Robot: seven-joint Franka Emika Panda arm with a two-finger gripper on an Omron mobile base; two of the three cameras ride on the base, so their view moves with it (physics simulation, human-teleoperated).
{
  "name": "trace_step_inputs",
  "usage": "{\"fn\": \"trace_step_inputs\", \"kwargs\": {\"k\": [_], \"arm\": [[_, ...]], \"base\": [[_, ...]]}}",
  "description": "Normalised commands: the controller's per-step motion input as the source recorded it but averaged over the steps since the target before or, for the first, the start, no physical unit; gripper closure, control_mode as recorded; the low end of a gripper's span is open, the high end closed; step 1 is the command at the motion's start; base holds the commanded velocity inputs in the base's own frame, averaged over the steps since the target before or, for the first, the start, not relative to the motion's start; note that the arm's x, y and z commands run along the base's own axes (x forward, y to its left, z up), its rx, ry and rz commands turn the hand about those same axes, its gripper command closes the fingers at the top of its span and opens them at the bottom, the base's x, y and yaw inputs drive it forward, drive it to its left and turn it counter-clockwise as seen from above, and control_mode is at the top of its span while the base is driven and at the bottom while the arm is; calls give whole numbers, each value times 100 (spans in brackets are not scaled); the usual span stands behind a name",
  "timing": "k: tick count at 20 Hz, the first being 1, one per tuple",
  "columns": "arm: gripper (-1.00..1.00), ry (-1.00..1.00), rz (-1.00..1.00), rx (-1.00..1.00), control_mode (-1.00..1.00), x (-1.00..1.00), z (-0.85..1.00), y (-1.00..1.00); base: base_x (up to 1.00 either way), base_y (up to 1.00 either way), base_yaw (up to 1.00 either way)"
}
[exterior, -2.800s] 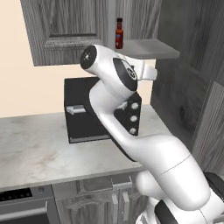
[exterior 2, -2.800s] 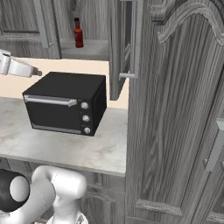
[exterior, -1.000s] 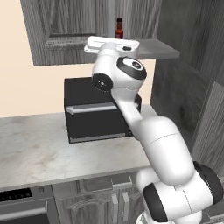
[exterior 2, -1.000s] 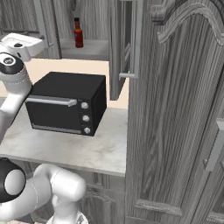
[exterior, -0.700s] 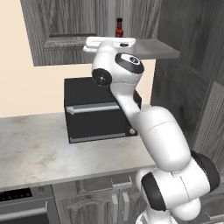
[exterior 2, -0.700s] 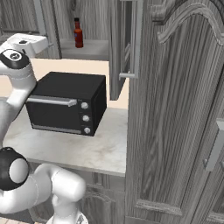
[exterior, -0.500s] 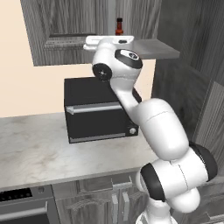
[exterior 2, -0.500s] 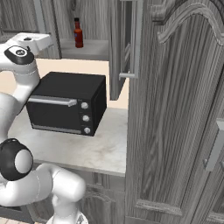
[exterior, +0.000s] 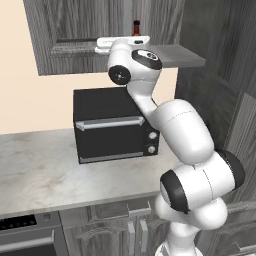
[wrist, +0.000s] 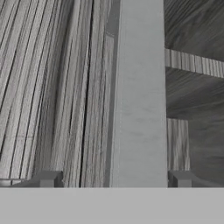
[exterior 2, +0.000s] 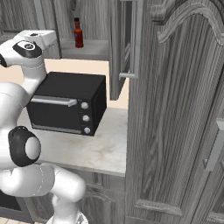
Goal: Move the mayonnaise and condiment bottle from the cabinet to the dining counter.
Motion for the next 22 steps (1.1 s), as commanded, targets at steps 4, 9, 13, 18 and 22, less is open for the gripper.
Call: {"fn": "trace_step_inputs", "kwargs": {"k": [4,9,13,18,22], "arm": [[100,2,1,-1,-100,26,-2,23],[100,7,-2,0,-100,-2,-4,23],[100,4,-2,0,-100,-48,0,39],[100,0,0,-3,-100,-86,0,47],[100,0,0,-6,-100,-99,0,52]], "base": [[0,0,0],[0,0,0],[0,0,0],[0,0,0],[0,0,0]]}}
